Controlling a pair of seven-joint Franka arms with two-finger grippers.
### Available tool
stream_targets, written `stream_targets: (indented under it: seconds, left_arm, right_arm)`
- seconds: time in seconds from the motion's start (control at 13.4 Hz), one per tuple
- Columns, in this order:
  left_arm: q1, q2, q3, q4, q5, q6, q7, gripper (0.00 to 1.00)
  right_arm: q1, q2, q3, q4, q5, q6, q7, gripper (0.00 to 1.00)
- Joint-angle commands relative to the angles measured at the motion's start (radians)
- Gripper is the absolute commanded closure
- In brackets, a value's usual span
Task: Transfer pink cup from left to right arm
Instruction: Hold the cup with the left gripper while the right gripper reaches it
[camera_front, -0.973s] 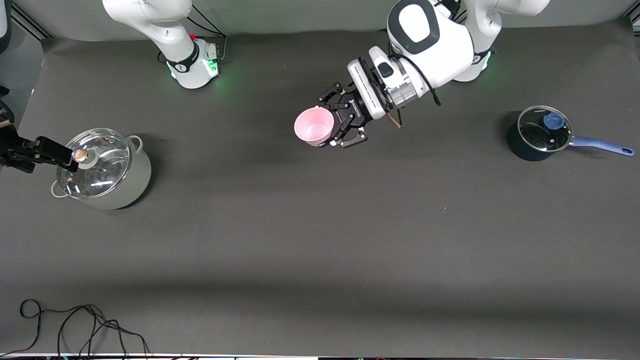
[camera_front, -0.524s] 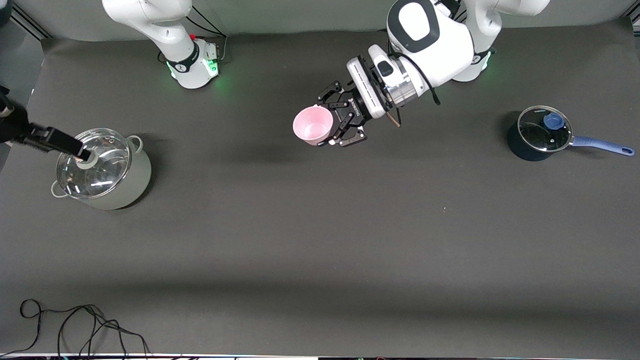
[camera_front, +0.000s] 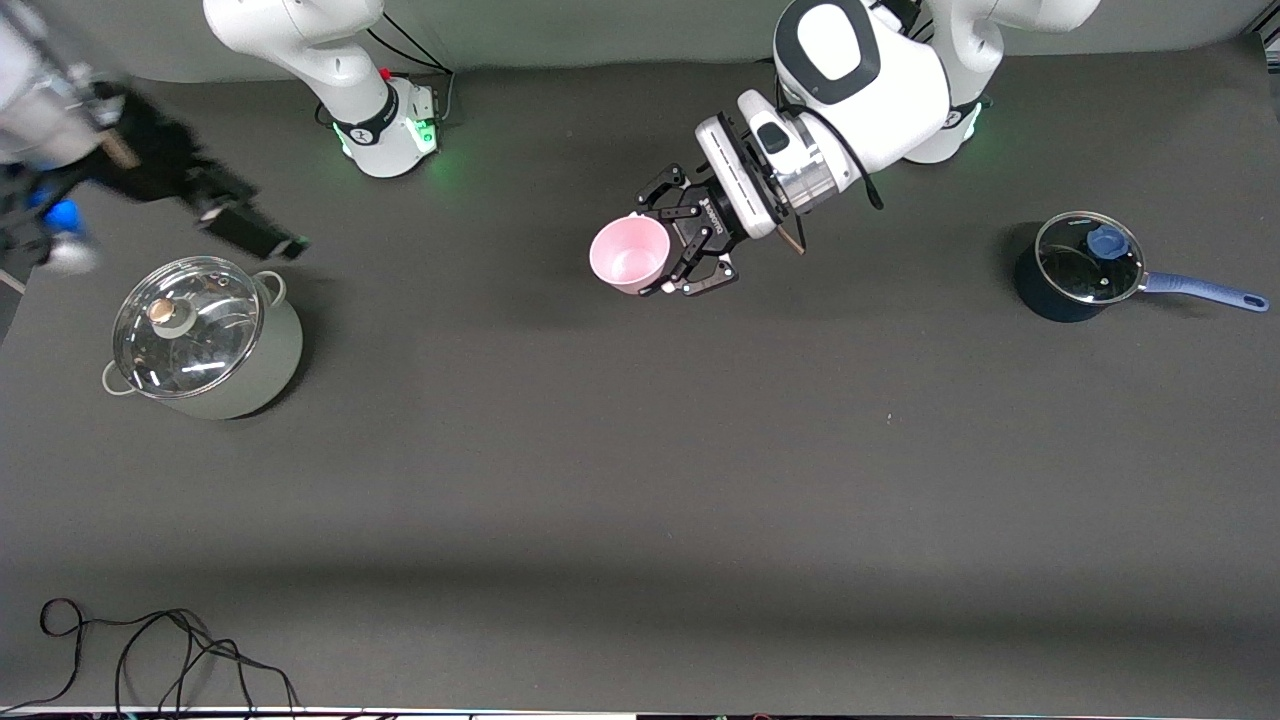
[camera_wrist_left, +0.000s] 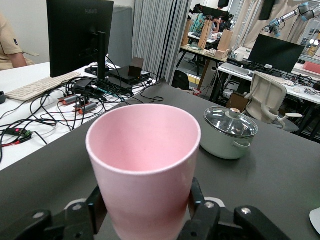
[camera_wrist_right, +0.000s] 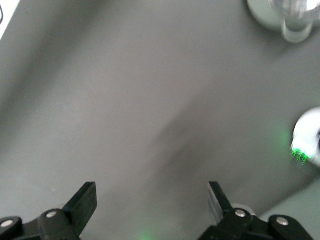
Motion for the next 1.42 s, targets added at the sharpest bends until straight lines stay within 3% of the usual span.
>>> stream_targets:
  seconds: [0.0,0.45,0.6,0.9,1.35]
  left_arm:
    - [-0.009,-0.012,-0.002,0.006,-0.017,0.020,-0.014,0.71]
    - [-0.007,-0.010,-0.001,0.012,-0.017,0.022,-0.015,0.71]
    - [-0.007,-0.007,-0.001,0.012,-0.017,0.020,-0.014,0.71]
    - [-0.009,-0.003,-0.001,0.013,-0.017,0.023,-0.014,0.71]
    - [-0.010,0.002,-0.001,0.013,-0.017,0.028,-0.015,0.71]
  right_arm:
    - [0.068,0.026,-0.009,0.068,0.088,-0.022,0.265,0.01]
    - [0.248,0.177,-0.008,0.261,0.093,0.007,0.634,0.01]
    - [0.284,0.201,-0.006,0.275,0.094,0.064,0.712,0.01]
    - [0.309,0.234,0.020,0.277,0.093,0.145,0.734,0.00]
    - [0.352,0.306,0.026,0.277,0.068,0.159,0.731,0.00]
